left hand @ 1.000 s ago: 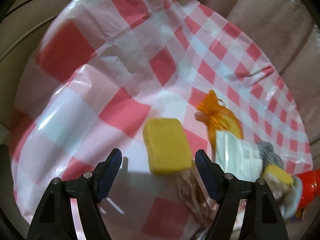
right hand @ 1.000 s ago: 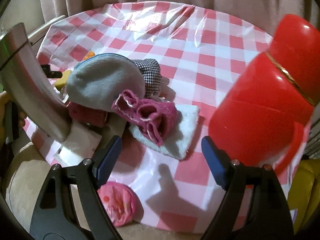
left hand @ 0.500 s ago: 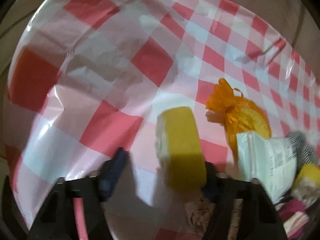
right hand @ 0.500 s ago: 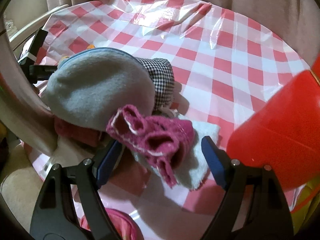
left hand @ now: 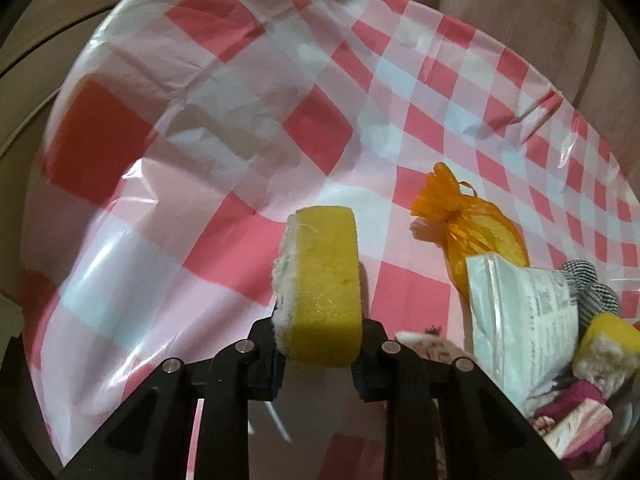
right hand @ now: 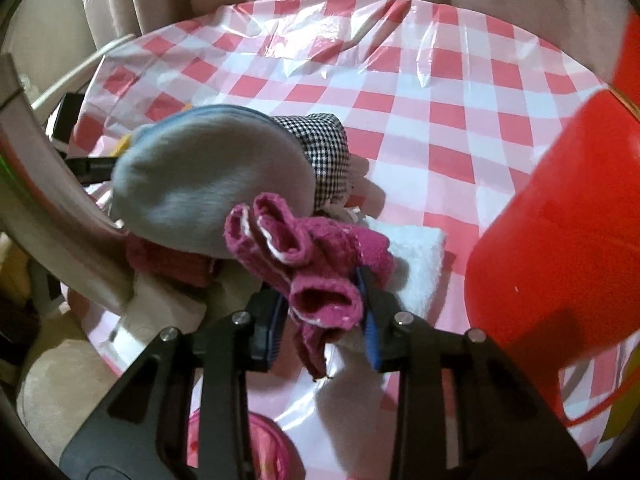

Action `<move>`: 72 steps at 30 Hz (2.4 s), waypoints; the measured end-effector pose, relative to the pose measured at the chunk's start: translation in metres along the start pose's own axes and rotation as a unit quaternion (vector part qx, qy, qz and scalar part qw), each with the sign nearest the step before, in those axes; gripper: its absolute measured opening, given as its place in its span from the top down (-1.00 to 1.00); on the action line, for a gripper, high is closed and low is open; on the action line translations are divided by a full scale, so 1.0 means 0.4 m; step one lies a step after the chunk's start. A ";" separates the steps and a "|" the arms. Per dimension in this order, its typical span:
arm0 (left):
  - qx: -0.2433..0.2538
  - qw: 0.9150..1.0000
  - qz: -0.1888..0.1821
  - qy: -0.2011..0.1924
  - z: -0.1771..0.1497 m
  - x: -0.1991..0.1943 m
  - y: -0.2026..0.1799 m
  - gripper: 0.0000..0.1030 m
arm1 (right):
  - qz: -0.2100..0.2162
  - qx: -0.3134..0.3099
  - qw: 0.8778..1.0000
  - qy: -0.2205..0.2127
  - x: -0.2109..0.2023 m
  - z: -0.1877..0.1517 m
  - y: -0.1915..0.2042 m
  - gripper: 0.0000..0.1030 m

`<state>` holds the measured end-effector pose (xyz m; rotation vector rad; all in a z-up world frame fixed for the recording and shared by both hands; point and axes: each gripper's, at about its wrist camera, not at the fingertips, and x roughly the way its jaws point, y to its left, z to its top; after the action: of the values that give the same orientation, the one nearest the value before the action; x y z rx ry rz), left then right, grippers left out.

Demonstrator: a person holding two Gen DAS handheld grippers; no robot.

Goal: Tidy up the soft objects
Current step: 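Grasp the pink socks with the right tool while the left tool holds the sponge, then carry sponge and socks to the white box and release both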

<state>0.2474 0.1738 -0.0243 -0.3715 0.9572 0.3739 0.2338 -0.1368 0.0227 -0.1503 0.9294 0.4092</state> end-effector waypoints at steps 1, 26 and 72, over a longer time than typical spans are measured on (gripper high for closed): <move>-0.003 1.000 -0.003 -0.002 -0.004 -0.008 0.005 0.48 | 0.001 0.003 1.000 -0.002 -0.007 -0.004 0.000 0.30; -0.043 0.995 -0.074 -0.042 -0.233 -0.259 0.075 0.48 | 0.011 0.050 0.998 -0.038 -0.197 -0.137 0.009 0.58; 0.110 0.968 -0.220 -0.048 -0.509 -0.498 -0.251 0.48 | -0.014 0.082 0.997 -0.003 -0.287 -0.238 -0.057 0.46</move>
<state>0.0444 -0.0368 0.0509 -0.3487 0.7858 -0.1179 0.1113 -0.2180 0.0573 -0.0126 0.9504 0.3055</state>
